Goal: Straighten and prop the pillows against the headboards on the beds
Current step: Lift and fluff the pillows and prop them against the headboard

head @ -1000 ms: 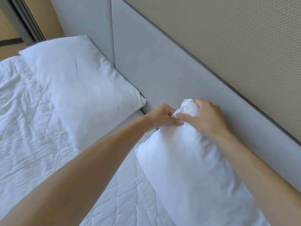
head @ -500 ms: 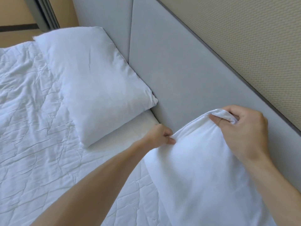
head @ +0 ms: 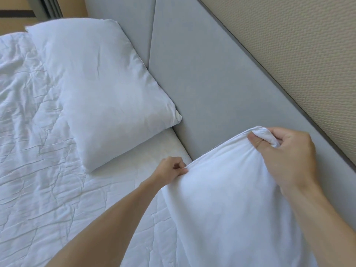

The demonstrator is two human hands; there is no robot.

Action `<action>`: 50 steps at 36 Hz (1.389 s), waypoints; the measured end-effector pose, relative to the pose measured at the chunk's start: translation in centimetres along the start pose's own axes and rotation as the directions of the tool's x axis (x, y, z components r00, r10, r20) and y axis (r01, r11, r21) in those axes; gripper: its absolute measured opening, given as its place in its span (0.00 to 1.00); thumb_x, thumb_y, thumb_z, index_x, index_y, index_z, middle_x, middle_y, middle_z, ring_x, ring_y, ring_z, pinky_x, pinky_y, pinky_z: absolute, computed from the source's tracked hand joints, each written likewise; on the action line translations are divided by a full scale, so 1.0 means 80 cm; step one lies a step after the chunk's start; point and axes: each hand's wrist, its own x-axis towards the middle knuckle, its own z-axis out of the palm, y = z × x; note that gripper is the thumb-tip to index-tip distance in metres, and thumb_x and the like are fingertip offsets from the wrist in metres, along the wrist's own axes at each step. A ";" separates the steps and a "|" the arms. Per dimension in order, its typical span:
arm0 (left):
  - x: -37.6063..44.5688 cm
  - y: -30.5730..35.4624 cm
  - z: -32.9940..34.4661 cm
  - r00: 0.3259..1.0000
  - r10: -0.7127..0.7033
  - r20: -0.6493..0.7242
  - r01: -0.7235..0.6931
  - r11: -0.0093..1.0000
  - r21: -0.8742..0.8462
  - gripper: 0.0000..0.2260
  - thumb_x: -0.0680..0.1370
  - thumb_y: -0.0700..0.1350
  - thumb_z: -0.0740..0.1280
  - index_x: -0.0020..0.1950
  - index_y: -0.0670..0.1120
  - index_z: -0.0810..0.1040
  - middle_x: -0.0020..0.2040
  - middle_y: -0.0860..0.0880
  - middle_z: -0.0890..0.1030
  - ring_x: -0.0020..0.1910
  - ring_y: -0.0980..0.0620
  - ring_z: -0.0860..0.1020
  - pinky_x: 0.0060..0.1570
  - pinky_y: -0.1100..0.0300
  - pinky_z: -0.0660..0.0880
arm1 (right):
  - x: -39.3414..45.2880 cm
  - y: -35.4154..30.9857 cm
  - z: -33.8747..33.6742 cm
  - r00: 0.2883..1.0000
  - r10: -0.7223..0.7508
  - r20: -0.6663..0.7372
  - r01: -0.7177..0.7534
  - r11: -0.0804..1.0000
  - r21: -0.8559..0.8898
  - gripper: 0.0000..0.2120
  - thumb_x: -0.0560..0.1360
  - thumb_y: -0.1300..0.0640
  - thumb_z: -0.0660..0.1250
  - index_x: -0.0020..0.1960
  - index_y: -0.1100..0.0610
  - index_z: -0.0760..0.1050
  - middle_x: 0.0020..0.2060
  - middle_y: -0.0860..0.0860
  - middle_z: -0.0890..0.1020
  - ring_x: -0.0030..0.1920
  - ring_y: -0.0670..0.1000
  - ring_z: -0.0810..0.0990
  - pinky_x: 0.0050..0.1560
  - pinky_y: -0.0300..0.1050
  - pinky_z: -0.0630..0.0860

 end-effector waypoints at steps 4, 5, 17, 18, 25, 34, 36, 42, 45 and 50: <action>-0.002 0.002 0.003 0.987 0.054 -0.149 -0.045 0.997 0.063 0.14 0.76 0.39 0.68 0.33 0.47 0.69 0.30 0.54 0.73 0.31 0.57 0.69 0.29 0.70 0.65 | 0.001 0.001 -0.006 0.999 -0.038 -0.010 0.038 0.997 -0.071 0.16 0.73 0.54 0.73 0.38 0.66 0.76 0.28 0.50 0.67 0.31 0.47 0.63 0.28 0.40 0.60; -0.001 0.004 0.002 0.982 0.069 -0.177 -0.059 0.997 0.059 0.15 0.76 0.39 0.68 0.33 0.48 0.68 0.30 0.54 0.71 0.30 0.57 0.68 0.28 0.70 0.64 | 0.003 0.001 -0.008 0.999 -0.045 -0.019 0.043 0.996 -0.077 0.15 0.73 0.54 0.73 0.38 0.66 0.76 0.29 0.50 0.68 0.32 0.48 0.64 0.28 0.40 0.61; 0.000 -0.037 0.003 1.000 -0.028 0.009 0.028 1.000 0.002 0.06 0.78 0.42 0.66 0.46 0.52 0.81 0.47 0.57 0.83 0.50 0.57 0.80 0.54 0.61 0.74 | 0.006 0.006 -0.021 0.998 -0.058 0.018 0.059 0.997 -0.058 0.16 0.73 0.53 0.73 0.38 0.65 0.75 0.29 0.50 0.67 0.32 0.49 0.64 0.31 0.43 0.62; -0.001 -0.043 0.002 0.999 -0.046 -0.009 0.046 0.999 0.025 0.06 0.78 0.43 0.66 0.46 0.53 0.81 0.47 0.58 0.83 0.51 0.57 0.79 0.54 0.61 0.73 | 0.006 0.006 -0.020 0.998 -0.064 0.017 0.064 0.997 -0.049 0.16 0.73 0.52 0.73 0.38 0.65 0.75 0.29 0.50 0.67 0.32 0.49 0.64 0.30 0.43 0.61; 0.009 -0.066 0.004 0.981 -0.107 -0.163 0.115 0.993 0.040 0.07 0.77 0.41 0.68 0.40 0.49 0.78 0.41 0.52 0.81 0.44 0.53 0.75 0.41 0.68 0.68 | 0.007 0.010 -0.016 0.996 -0.086 0.027 0.086 0.996 0.011 0.15 0.68 0.44 0.70 0.43 0.57 0.78 0.31 0.48 0.74 0.35 0.45 0.68 0.34 0.42 0.66; 0.015 -0.070 0.018 0.926 -0.118 -0.358 0.118 0.993 -0.022 0.08 0.76 0.36 0.67 0.39 0.46 0.77 0.37 0.54 0.77 0.36 0.60 0.72 0.34 0.75 0.66 | 0.011 0.015 -0.016 0.998 -0.059 0.030 0.057 0.995 0.081 0.21 0.65 0.41 0.71 0.46 0.58 0.79 0.34 0.48 0.77 0.36 0.45 0.71 0.40 0.43 0.70; 0.018 -0.073 0.024 0.947 -0.100 -0.306 0.114 0.993 0.026 0.06 0.76 0.38 0.67 0.42 0.46 0.80 0.41 0.51 0.81 0.40 0.56 0.74 0.37 0.74 0.65 | 0.012 0.013 -0.016 0.998 -0.055 0.027 0.052 0.995 0.090 0.19 0.65 0.41 0.71 0.45 0.55 0.80 0.33 0.47 0.78 0.37 0.44 0.72 0.42 0.44 0.71; 0.010 -0.092 0.019 0.966 -0.058 -0.251 0.093 0.987 0.128 0.08 0.76 0.38 0.66 0.44 0.44 0.84 0.40 0.49 0.82 0.43 0.49 0.77 0.45 0.55 0.74 | 0.009 0.015 -0.022 0.997 -0.074 0.032 0.072 0.995 0.069 0.04 0.71 0.51 0.74 0.42 0.41 0.81 0.32 0.39 0.81 0.36 0.41 0.75 0.40 0.36 0.72; 0.009 -0.101 0.017 0.954 -0.099 -0.283 0.143 0.980 0.141 0.08 0.76 0.37 0.67 0.40 0.43 0.84 0.36 0.48 0.82 0.42 0.46 0.77 0.44 0.54 0.73 | 0.010 0.015 -0.022 0.995 -0.088 0.044 0.086 0.995 0.045 0.04 0.71 0.49 0.75 0.41 0.40 0.81 0.31 0.38 0.81 0.34 0.39 0.74 0.36 0.30 0.69; 0.020 -0.100 0.014 0.888 -0.222 -0.402 0.215 0.975 -0.065 0.07 0.75 0.32 0.66 0.44 0.38 0.84 0.39 0.47 0.81 0.41 0.51 0.76 0.37 0.72 0.67 | 0.013 0.018 -0.021 0.994 -0.102 0.044 0.099 0.993 0.061 0.08 0.73 0.51 0.73 0.39 0.38 0.81 0.30 0.38 0.81 0.35 0.38 0.75 0.36 0.24 0.68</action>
